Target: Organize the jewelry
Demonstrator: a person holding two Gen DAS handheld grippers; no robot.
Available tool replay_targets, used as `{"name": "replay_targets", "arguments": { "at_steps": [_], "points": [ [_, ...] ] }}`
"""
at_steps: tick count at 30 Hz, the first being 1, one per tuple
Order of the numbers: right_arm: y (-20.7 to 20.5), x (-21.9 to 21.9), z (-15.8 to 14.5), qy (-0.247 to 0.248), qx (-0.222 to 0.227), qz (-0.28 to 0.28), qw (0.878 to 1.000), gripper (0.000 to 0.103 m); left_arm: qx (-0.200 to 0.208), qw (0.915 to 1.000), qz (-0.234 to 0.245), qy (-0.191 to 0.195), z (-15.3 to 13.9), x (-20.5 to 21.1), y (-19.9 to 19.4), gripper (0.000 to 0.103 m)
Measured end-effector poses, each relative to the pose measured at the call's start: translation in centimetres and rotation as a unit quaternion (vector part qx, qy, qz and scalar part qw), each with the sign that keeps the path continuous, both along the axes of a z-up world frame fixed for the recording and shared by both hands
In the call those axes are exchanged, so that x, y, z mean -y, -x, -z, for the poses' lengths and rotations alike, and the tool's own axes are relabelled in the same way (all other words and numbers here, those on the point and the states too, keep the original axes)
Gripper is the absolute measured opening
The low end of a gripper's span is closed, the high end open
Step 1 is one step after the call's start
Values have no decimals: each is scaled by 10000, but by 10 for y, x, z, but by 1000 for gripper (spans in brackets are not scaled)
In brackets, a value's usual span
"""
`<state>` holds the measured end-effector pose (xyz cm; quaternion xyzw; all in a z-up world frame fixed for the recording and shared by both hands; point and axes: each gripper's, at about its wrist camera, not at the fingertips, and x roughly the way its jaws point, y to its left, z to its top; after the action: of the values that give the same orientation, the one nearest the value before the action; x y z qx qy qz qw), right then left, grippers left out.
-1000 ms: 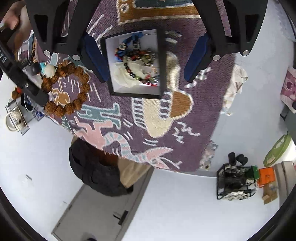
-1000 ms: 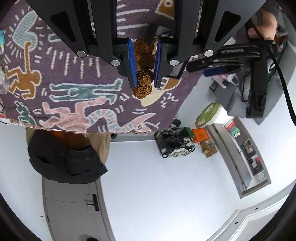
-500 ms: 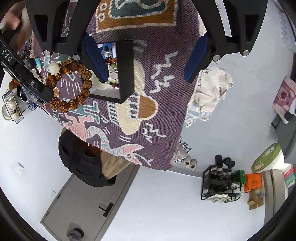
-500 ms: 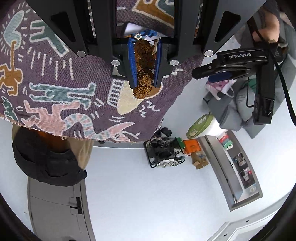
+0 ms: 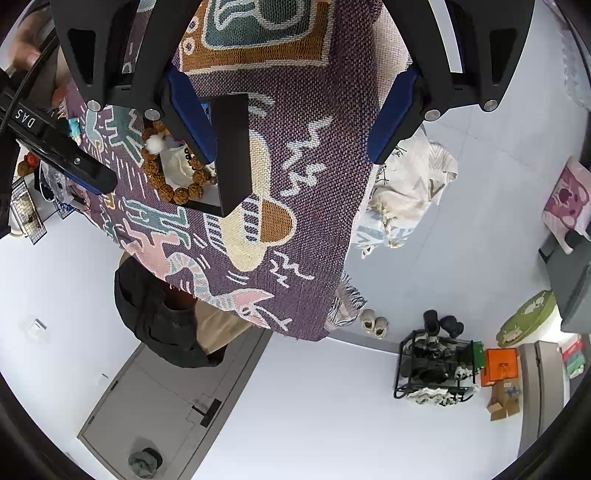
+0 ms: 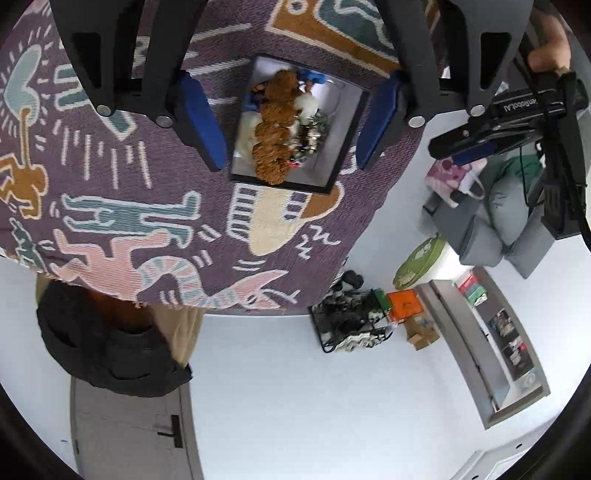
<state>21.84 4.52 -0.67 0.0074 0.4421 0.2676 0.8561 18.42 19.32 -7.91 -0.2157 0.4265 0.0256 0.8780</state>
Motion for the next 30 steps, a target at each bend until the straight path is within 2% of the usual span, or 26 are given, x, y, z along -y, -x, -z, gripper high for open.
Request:
{"name": "replay_targets", "arguments": {
  "at_steps": [12, 22, 23, 24, 26, 27, 30],
  "points": [
    [22, 65, -16, -160, 96, 481, 9987, 73, 329, 9987, 329, -192, -26, 46, 3, 84],
    [54, 123, -34, -274, 269, 873, 9954, 74, 791, 9937, 622, -498, -57, 96, 26, 84],
    [57, 128, -35, -255, 288, 915, 9951, 76, 851, 9929, 640, -526, -61, 100, 30, 84],
    [61, 133, -36, -246, 303, 958, 9946, 86, 911, 9921, 657, -550, -64, 104, 33, 85],
    [70, 143, -40, -262, 386, 1036, 9935, 100, 1028, 9906, 677, -601, -70, 111, 40, 97],
    [75, 148, -43, -258, 436, 1071, 9930, 103, 1122, 9893, 696, -619, -73, 115, 45, 99],
    [91, 162, -50, -194, 568, 1166, 9914, 103, 1274, 9869, 708, -691, -80, 125, 58, 101]
  ]
}}
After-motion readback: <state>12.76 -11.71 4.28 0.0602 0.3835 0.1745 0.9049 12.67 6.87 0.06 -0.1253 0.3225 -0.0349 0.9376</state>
